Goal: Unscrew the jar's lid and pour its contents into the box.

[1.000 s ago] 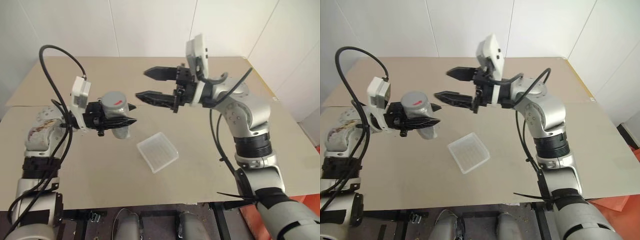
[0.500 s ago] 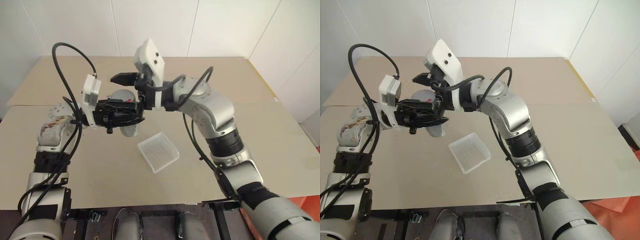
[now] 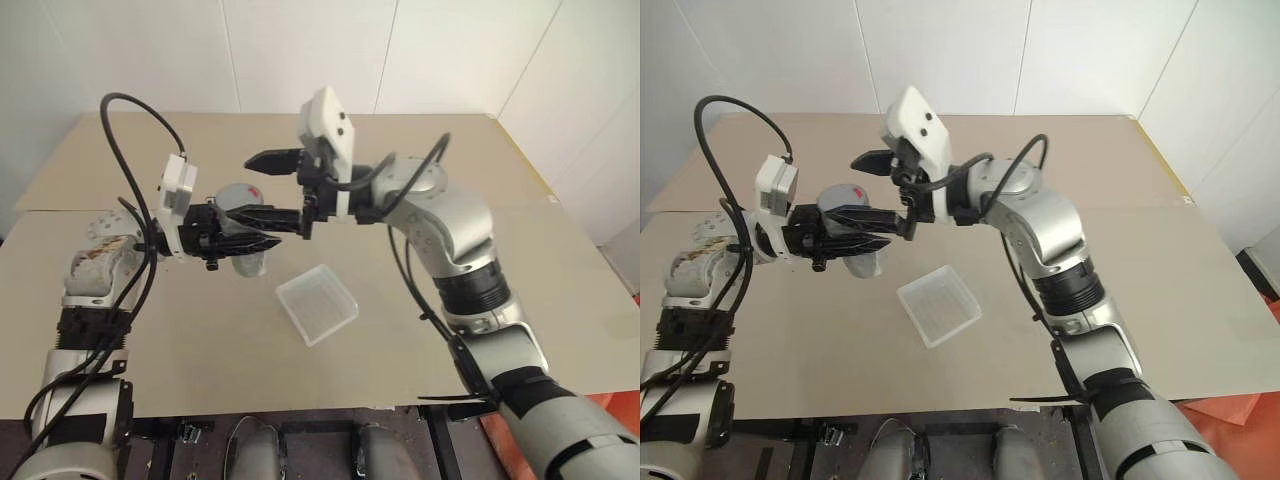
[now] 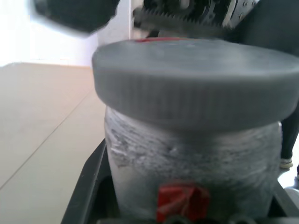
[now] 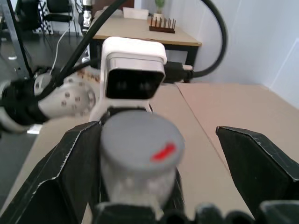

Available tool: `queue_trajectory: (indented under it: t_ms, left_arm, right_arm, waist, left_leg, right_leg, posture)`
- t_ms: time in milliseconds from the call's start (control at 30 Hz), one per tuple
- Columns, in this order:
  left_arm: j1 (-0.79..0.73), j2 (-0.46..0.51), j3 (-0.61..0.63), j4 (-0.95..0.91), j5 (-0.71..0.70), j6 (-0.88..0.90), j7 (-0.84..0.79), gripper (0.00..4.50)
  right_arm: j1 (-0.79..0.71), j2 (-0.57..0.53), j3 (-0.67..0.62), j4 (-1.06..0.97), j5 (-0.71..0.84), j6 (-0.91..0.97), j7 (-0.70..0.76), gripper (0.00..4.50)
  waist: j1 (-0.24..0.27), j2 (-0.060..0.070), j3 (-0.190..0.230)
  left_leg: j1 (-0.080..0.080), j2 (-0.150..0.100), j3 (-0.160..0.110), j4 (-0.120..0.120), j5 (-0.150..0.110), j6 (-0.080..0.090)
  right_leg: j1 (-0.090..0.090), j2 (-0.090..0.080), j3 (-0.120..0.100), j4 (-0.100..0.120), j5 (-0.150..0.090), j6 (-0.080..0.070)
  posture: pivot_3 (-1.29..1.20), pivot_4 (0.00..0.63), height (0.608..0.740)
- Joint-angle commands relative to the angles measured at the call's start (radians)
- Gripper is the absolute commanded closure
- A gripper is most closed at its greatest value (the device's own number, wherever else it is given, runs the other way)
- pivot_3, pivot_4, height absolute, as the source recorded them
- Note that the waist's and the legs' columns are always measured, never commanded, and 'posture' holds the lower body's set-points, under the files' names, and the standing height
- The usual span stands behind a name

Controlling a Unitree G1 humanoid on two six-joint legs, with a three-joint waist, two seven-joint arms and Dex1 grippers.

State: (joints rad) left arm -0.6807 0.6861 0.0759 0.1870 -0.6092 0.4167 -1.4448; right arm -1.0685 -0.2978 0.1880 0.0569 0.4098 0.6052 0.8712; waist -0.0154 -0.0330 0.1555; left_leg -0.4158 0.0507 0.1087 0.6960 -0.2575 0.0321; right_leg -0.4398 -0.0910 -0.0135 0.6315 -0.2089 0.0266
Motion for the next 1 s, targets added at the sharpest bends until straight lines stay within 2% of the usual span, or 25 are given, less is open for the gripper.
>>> queue_trajectory:
  t_ms: [33, 167, 400, 567, 767, 1000]
  left_arm:
    - [-0.002, 0.025, 0.040, -0.055, -0.034, -0.014, -0.033, 2.54]
    - [-0.007, 0.027, 0.039, -0.049, -0.030, -0.015, -0.036, 2.54]
    - [-0.039, -0.014, 0.018, -0.006, -0.007, -0.035, -0.020, 2.54]
    - [-0.065, -0.048, 0.004, 0.028, 0.009, -0.052, -0.026, 2.54]
    - [-0.101, -0.079, -0.005, 0.056, 0.018, -0.068, -0.031, 2.54]
    - [-0.096, -0.078, 0.006, 0.041, 0.015, -0.070, -0.031, 2.54]
  right_arm:
    - [0.004, -0.041, -0.063, 0.059, -0.035, -0.023, -0.037, 0.03]
    - [0.004, -0.036, -0.078, 0.060, -0.042, -0.017, -0.064, 0.03]
    - [0.017, -0.034, -0.128, -0.154, 0.086, 0.107, -0.068, 0.03]
    - [-0.003, 0.016, -0.101, -0.238, 0.129, 0.166, -0.107, 0.03]
    - [-0.039, 0.109, -0.010, -0.203, 0.081, 0.156, -0.157, 0.03]
    - [-0.053, 0.143, 0.019, -0.119, 0.028, 0.113, -0.158, 0.03]
  waist:
    - [0.004, 0.000, 0.000]
    - [-0.009, 0.000, 0.000]
    - [-0.001, 0.000, 0.000]
    - [0.001, 0.000, 0.000]
    - [-0.002, 0.000, 0.000]
    - [0.001, 0.000, 0.000]
  left_leg:
    - [0.000, 0.000, 0.000, 0.000, 0.000, 0.000]
    - [0.000, 0.000, 0.001, -0.001, 0.000, -0.001]
    - [0.000, 0.000, 0.000, -0.001, 0.000, 0.000]
    - [0.000, 0.000, 0.000, 0.000, 0.000, 0.000]
    - [0.000, 0.000, 0.000, 0.000, 0.000, 0.000]
    - [0.000, 0.000, 0.000, 0.000, 0.000, 0.000]
  right_leg:
    - [0.000, -0.001, -0.001, -0.001, 0.000, 0.000]
    - [-0.002, 0.000, 0.001, 0.000, 0.000, 0.000]
    - [-0.001, 0.000, 0.001, 0.000, 0.000, 0.000]
    - [-0.001, 0.000, 0.001, 0.000, 0.000, 0.000]
    - [-0.001, 0.001, 0.001, 0.000, 0.000, 0.000]
    - [0.000, 0.000, 0.000, 0.000, 0.000, 0.000]
  posture:
    - [0.00, 0.150, 0.740]
    - [0.00, 0.150, 0.740]
    - [0.00, 0.150, 0.740]
    - [0.00, 0.150, 0.740]
    - [0.00, 0.150, 0.740]
    - [0.00, 0.150, 0.740]
